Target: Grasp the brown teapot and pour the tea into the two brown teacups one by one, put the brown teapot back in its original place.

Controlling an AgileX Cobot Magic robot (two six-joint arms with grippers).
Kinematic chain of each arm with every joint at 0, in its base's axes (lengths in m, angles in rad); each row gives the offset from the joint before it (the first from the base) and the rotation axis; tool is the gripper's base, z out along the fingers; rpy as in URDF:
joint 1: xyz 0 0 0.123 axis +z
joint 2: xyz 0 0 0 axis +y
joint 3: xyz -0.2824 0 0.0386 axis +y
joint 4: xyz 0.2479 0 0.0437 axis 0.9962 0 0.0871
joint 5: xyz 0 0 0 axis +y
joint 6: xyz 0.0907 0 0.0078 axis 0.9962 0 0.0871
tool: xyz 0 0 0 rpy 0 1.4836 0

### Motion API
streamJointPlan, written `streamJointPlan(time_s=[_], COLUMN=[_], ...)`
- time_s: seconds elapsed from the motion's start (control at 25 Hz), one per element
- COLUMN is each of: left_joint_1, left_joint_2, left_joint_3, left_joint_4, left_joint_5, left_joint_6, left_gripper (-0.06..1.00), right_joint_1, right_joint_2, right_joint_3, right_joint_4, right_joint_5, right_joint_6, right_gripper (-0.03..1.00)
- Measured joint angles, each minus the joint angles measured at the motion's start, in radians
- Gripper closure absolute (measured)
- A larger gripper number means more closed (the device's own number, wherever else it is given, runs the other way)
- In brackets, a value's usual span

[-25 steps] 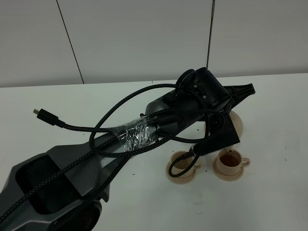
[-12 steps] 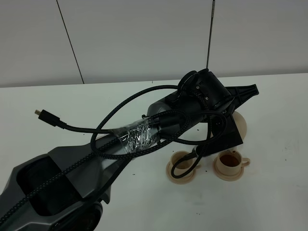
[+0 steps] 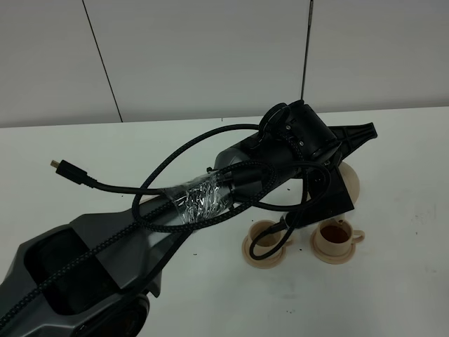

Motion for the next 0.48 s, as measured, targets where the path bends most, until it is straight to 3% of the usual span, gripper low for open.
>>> streamJointPlan(time_s=[0.48], left_joint_1=[0.0], left_joint_2=[0.0], left_joint_3=[0.0], left_joint_4=[0.018], left_joint_5=[0.0], left_joint_6=[0.0], left_gripper=[0.77], right_joint_1=[0.0], right_joint_2=[0.0], right_joint_3=[0.0], right_joint_4=[0.0], right_joint_5=[0.0], right_joint_6=[0.0], right_gripper=[0.72])
